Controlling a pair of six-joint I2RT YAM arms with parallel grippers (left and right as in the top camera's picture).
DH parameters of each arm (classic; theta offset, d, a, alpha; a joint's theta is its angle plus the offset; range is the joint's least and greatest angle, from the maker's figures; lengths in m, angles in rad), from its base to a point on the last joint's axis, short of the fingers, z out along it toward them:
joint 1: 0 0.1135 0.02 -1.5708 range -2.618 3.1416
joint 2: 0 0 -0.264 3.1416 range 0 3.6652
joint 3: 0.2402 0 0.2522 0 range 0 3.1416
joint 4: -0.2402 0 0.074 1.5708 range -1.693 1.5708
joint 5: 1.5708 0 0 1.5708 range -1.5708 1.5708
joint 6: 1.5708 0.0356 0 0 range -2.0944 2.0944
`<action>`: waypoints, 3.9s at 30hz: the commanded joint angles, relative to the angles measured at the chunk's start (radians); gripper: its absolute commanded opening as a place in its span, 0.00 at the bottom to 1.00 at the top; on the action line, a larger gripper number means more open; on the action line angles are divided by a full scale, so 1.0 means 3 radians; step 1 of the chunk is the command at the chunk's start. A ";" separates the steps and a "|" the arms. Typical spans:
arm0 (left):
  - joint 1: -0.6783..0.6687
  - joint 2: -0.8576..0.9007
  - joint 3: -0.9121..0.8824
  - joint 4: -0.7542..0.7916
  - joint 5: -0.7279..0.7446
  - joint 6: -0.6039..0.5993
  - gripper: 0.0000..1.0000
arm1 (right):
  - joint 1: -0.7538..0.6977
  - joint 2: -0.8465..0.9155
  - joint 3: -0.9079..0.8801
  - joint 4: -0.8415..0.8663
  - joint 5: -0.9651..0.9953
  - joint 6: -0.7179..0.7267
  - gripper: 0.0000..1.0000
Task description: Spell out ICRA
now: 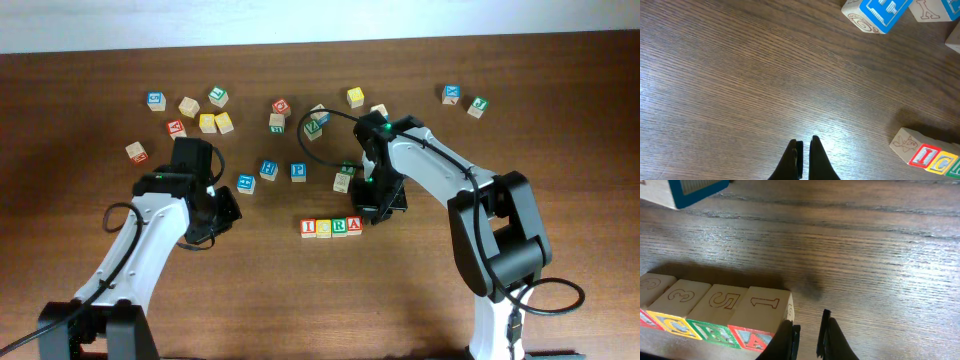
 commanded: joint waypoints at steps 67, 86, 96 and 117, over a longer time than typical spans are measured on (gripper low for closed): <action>-0.0795 0.0865 -0.0019 0.0670 0.0563 -0.0023 0.00 | -0.0111 0.0005 -0.0286 0.0210 -0.0071 -0.0093 0.19; -0.0905 0.0865 -0.0019 0.0827 0.0984 -0.0020 0.00 | -0.0001 0.0005 -0.0286 0.0276 -0.0195 -0.0093 0.18; -0.0889 0.0865 -0.0019 0.0601 0.0108 -0.0020 0.00 | -0.0141 0.0005 -0.0286 0.0203 0.0011 -0.0130 0.19; -0.0430 -0.0212 0.0698 -0.0696 0.0095 0.0205 0.99 | 0.0149 -0.2989 -0.0343 -0.1244 0.0748 0.0047 0.98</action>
